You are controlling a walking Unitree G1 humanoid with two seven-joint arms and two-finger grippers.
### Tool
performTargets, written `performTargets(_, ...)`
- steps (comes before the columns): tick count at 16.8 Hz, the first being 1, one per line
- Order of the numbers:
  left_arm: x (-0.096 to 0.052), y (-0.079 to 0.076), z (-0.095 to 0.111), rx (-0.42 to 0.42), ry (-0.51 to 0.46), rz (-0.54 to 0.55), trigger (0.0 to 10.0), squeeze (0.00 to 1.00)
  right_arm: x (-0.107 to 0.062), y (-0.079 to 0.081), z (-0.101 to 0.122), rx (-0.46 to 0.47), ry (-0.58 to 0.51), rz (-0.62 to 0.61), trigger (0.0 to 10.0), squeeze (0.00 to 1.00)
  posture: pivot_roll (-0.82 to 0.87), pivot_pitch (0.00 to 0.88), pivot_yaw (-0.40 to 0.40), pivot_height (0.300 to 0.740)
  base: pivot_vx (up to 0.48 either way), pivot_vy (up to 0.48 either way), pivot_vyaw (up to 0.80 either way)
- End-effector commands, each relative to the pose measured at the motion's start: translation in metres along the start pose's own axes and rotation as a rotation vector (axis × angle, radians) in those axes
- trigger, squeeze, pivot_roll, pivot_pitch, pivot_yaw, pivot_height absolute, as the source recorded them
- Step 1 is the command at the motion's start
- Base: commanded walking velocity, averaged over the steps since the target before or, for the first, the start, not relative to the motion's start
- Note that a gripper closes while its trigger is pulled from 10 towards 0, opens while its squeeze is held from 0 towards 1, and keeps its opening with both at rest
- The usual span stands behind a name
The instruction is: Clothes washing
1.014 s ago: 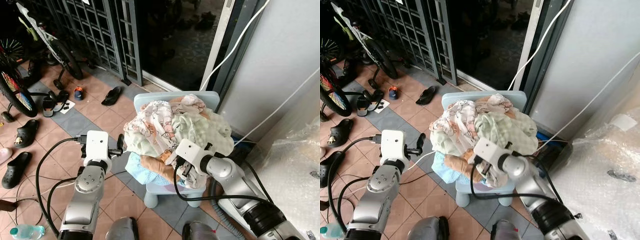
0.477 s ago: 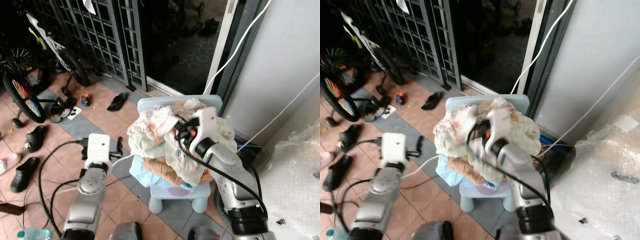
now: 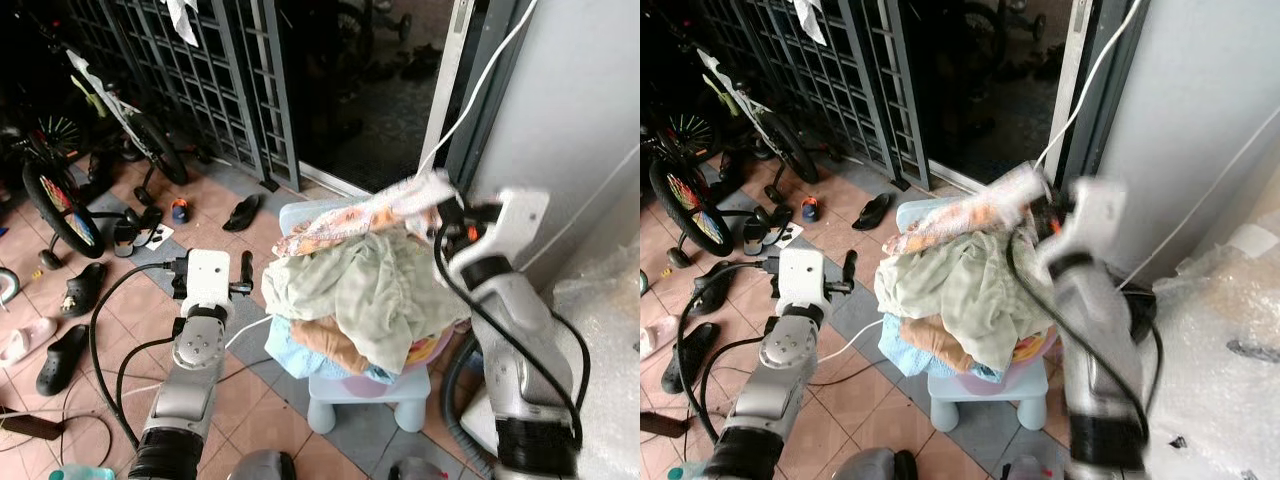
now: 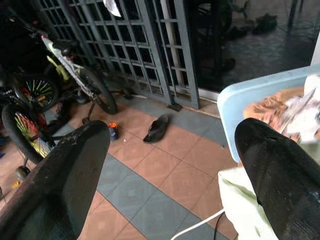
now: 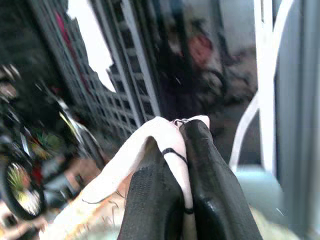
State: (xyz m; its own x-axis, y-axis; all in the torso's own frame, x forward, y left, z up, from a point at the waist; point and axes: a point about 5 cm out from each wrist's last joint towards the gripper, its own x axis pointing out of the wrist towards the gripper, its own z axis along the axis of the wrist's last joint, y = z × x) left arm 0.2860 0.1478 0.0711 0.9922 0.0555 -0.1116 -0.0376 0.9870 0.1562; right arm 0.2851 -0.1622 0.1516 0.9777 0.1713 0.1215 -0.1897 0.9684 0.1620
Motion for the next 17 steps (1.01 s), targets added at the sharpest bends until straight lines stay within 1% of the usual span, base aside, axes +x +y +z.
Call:
performTargets(1, 0.002, 0.0, 0.001, 0.001, -0.008, 0.008, 10.0, 0.0, 0.001, 0.008, -0.003, -0.03, -0.001, 0.01, 10.0, 0.0, -0.09, 0.0, 0.137, 0.74, 0.0, 0.0, 0.0)
performTargets(2, 0.002, -0.004, 0.001, 0.0, -0.009, -0.004, 10.0, 0.0, 0.0, 0.011, -0.011, -0.026, 0.014, -0.007, 10.0, 0.0, -0.09, 0.0, 0.138, 0.74, 0.0, 0.0, -0.8)
performTargets(5, 0.0, -0.008, -0.001, -0.001, -0.01, -0.02, 10.0, 0.0, 0.001, 0.017, -0.01, -0.042, 0.0, -0.004, 10.0, 0.0, -0.09, 0.0, 0.136, 0.74, 0.0, 0.0, -0.8)
performTargets(6, -0.001, -0.009, -0.002, -0.001, -0.009, -0.019, 10.0, 0.0, 0.002, 0.015, -0.01, -0.046, -0.002, -0.007, 10.0, 0.0, -0.09, 0.0, 0.132, 0.74, 0.0, 0.0, -0.8)
performTargets(8, -0.002, -0.007, -0.005, -0.001, -0.002, -0.014, 10.0, 0.0, 0.004, 0.008, -0.007, -0.061, -0.01, -0.022, 10.0, 0.0, -0.09, 0.0, 0.126, 0.74, -0.259, 0.0, -0.8)
performTargets(10, -0.003, -0.008, -0.006, -0.002, -0.001, -0.013, 10.0, 0.0, 0.005, 0.006, -0.006, -0.067, -0.012, -0.028, 10.0, 0.0, -0.09, 0.0, 0.126, 0.74, -0.272, 0.0, -0.8)
performTargets(14, 0.0, -0.008, -0.001, -0.003, -0.011, -0.011, 10.0, 0.0, 0.004, 0.013, -0.008, -0.09, -0.006, 0.003, 10.0, 0.0, -0.1, 0.0, 0.135, 0.74, -0.3, 0.0, 0.0)
performTargets(17, -0.001, -0.008, 0.0, -0.004, -0.015, -0.009, 10.0, 0.0, 0.005, 0.014, -0.006, -0.098, -0.013, 0.009, 10.0, 0.0, -0.1, 0.0, 0.13, 0.74, -0.289, 0.0, 0.0)
